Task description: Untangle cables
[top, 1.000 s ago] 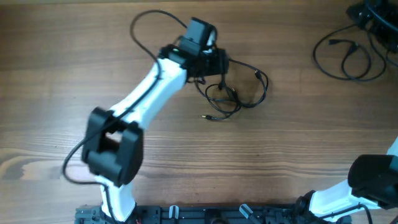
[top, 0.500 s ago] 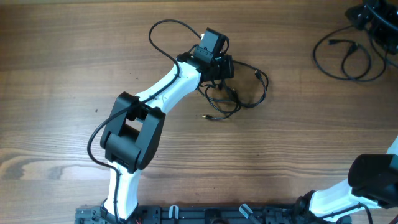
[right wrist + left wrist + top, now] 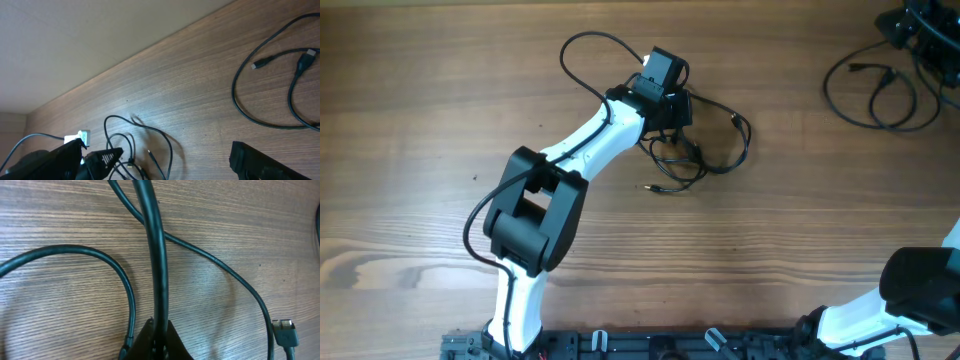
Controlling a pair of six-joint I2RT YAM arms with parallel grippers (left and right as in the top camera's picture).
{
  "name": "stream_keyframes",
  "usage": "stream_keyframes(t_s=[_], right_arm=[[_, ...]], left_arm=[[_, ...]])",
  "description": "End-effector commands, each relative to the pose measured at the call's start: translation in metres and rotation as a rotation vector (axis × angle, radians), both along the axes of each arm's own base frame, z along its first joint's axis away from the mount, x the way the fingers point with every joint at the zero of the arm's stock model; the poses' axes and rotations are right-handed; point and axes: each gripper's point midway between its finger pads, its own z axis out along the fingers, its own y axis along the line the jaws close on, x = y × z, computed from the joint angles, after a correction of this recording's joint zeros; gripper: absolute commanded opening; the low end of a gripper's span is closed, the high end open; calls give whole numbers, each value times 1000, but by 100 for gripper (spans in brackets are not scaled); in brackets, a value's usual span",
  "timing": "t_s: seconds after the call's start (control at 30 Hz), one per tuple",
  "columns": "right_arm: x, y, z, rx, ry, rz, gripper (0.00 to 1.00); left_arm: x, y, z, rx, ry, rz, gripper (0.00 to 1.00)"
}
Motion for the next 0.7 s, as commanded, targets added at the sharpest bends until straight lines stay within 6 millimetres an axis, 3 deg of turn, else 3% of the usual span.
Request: stream_keyframes(t_s=[0.0,0.1,0.13,0.3,0.43,0.67], right_arm=[[4,4,-4,-12,2,25,97],[6,14,-4,-13,2,50,97],[8,23,-4,-13,1,68,97],[12,48,-3,-31,-10,141,97],[13,66,-3,-30,-10,182,97],[11,110,3,5,-46,330,97]], left_arm=[[6,7,91,-14,-191,-59,4],[-7,15,168,-58,-320,-79,4],[-16,21,205,-91,-381,-76,4],[-48,34,288,-190,-520,-89,4],[-64,44,322,-233,-581,-78,4],[-69,51,342,-316,-575,-2,4]])
